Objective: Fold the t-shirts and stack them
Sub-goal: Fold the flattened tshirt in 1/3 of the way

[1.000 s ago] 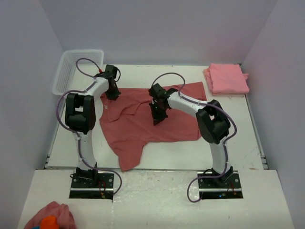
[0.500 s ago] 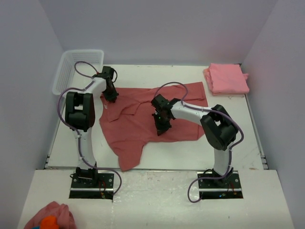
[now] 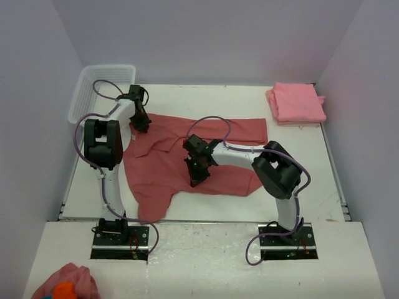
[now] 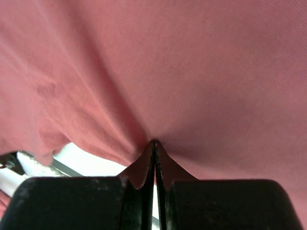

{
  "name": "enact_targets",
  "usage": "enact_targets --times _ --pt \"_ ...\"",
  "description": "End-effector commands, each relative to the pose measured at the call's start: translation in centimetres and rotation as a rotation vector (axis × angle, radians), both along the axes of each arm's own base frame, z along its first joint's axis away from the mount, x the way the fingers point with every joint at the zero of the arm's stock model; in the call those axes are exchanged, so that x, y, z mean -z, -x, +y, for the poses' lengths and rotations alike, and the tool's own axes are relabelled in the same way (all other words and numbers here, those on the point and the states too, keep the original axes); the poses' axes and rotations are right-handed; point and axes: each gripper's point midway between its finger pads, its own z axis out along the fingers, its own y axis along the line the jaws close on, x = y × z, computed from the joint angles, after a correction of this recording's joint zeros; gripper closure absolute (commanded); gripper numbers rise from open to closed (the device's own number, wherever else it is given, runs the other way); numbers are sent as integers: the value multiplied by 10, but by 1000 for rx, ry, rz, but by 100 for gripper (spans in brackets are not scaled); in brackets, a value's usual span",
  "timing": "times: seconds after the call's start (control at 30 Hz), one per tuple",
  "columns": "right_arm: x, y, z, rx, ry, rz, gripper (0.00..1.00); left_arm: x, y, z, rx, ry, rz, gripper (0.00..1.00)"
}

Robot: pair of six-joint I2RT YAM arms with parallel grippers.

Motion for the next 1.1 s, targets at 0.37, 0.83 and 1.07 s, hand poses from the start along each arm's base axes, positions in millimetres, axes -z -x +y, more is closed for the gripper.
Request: enact_targets --times 0.37,0.83,1.07 --pt "-33 -18 -2 -4 129 -146 92 7 35 29 -51 -82 81 100" --pt "-87 -80 114 -180 -134 -243 46 -7 38 28 -34 -77 51 100" --pt "-32 -97 128 -166 -110 -202 56 -18 38 21 -9 -61 25 100"
